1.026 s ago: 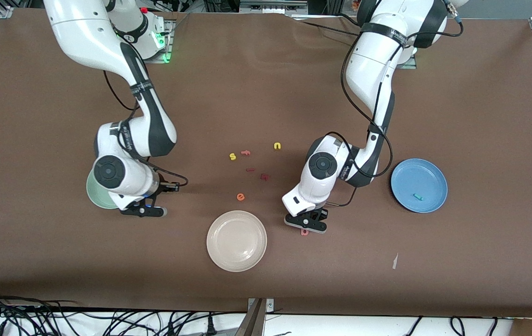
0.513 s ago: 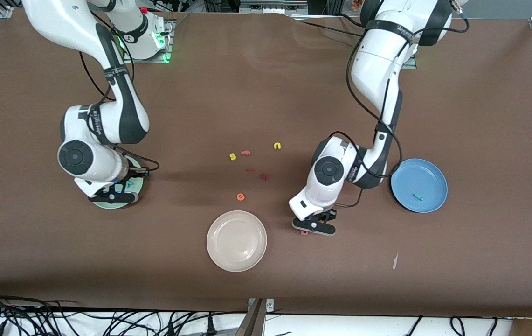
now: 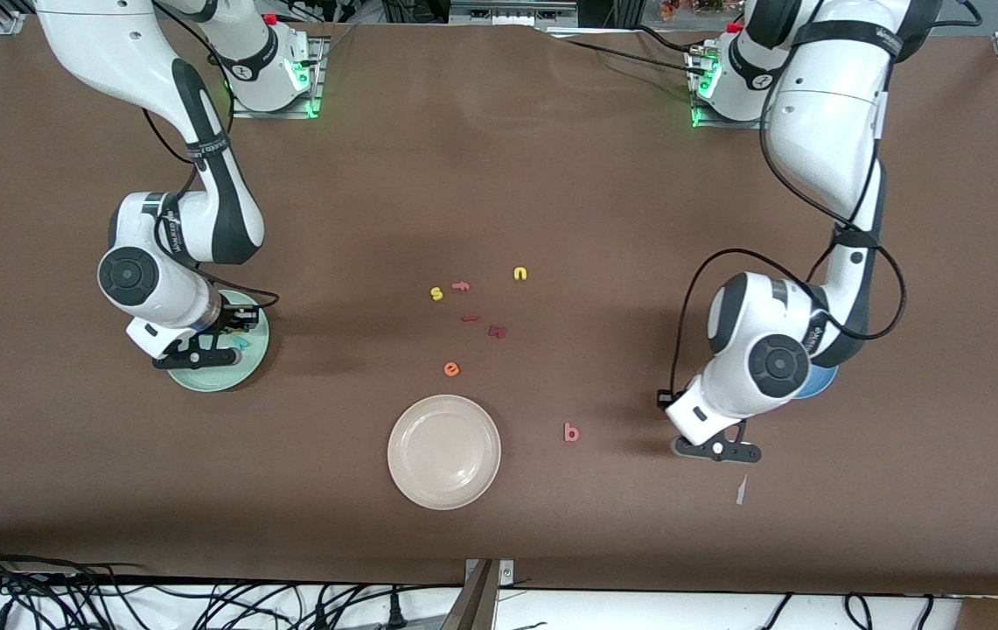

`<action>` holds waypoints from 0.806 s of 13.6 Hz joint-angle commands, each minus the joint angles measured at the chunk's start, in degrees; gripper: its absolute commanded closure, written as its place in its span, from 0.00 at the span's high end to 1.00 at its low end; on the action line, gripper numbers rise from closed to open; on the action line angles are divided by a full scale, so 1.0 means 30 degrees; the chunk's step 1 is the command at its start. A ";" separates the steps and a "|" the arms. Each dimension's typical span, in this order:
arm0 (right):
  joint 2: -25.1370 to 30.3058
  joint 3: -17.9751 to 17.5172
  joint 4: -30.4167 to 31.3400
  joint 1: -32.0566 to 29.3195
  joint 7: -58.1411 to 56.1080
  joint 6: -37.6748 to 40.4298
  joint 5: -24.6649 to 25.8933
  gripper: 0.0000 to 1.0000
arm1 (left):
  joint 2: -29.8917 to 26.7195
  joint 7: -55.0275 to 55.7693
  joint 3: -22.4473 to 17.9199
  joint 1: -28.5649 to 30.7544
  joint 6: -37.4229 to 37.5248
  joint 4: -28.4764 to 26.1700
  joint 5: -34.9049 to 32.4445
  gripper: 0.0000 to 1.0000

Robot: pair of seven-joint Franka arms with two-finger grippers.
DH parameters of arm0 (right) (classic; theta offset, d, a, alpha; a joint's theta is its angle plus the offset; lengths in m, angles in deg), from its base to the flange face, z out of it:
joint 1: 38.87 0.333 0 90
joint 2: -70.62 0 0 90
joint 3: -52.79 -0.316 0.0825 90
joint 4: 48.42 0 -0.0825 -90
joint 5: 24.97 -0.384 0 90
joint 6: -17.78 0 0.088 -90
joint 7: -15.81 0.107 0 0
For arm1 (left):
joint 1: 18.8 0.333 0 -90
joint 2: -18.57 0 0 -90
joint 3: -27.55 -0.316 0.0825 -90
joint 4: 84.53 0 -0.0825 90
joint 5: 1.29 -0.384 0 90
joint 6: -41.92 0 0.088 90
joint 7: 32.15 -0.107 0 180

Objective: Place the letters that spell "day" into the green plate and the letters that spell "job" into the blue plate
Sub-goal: 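Place the o on the blue plate while the right gripper carries the a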

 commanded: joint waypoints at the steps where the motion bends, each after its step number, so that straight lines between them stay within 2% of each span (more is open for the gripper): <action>1: 0.0806 -0.0041 0.0003 -0.0007 -0.0298 0.0873 -0.0040 1.00 | -0.2873 -0.1148 -0.0127 0.0299 -0.0224 -0.4763 -0.0590 0.14; 4: 0.0834 -0.0070 -0.0382 0.0022 -0.0181 0.1697 -0.0099 1.00 | -0.4722 -0.4367 -0.0599 0.1818 -0.0253 -0.7292 -0.1235 0.14; 8: 0.0923 -0.0158 -0.0614 0.0051 -0.0181 0.2107 -0.0099 1.00 | -0.5079 -0.7447 -0.0599 0.3813 -0.0224 -0.7706 -0.1265 0.14; 9: 0.0923 -0.0158 -0.0935 0.0051 -0.0210 0.2601 -0.0099 1.00 | -0.4992 -0.7569 -0.0599 0.4078 -0.0340 -0.7852 -0.1236 0.26; 10: 0.0894 -0.0158 -0.1460 0.0080 -0.0123 0.3447 -0.0099 1.00 | -0.4962 -0.7570 -0.0599 0.4081 -0.0341 -0.7883 -0.1177 0.52; 11: 0.0894 -0.0158 -0.2017 0.0139 -0.0093 0.4326 -0.0099 1.00 | -0.4991 -0.7309 -0.0570 0.3994 -0.0312 -0.7941 -0.1032 0.60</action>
